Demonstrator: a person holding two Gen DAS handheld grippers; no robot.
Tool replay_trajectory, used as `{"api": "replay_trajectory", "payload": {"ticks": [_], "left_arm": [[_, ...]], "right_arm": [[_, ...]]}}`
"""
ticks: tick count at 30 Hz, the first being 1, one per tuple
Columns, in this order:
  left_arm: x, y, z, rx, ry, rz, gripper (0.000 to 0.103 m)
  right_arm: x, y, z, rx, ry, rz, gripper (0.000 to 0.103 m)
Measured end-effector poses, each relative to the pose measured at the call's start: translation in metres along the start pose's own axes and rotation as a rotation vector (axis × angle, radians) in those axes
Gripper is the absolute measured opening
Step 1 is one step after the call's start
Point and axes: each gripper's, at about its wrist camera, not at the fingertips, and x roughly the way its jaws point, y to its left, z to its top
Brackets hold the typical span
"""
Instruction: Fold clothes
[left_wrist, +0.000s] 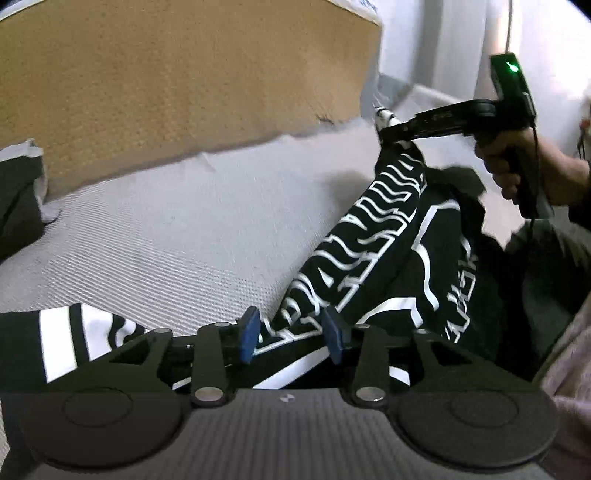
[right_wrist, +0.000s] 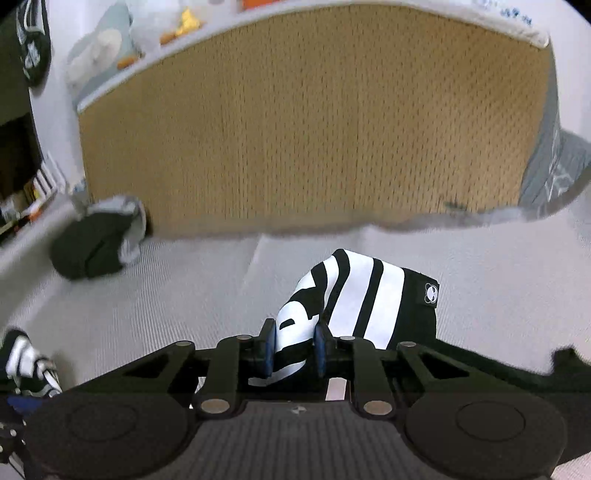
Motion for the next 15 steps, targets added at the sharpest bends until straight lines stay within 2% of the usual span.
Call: {"api": "replay_trajectory", "payload": {"ticks": [6,10,13,15], "left_arm": [[-0.008,0.004,0.002,-0.019,-0.049,0.014,0.047],[-0.015,0.003,0.002,-0.035,-0.103,0.015,0.055],[-0.007,0.004,0.001,-0.044,-0.062,0.005,0.058],[0.007,0.003,0.001,-0.039,0.016,-0.020,0.058]], "right_arm": [[-0.024,0.001,0.030,-0.011,-0.150,0.018,0.023],[-0.045,-0.006,0.037,0.016,-0.263,0.017,0.023],[-0.060,-0.020,0.029,0.061,-0.291,0.000,0.023],[-0.061,-0.034,0.020,0.079,-0.254,-0.011,0.023]]}}
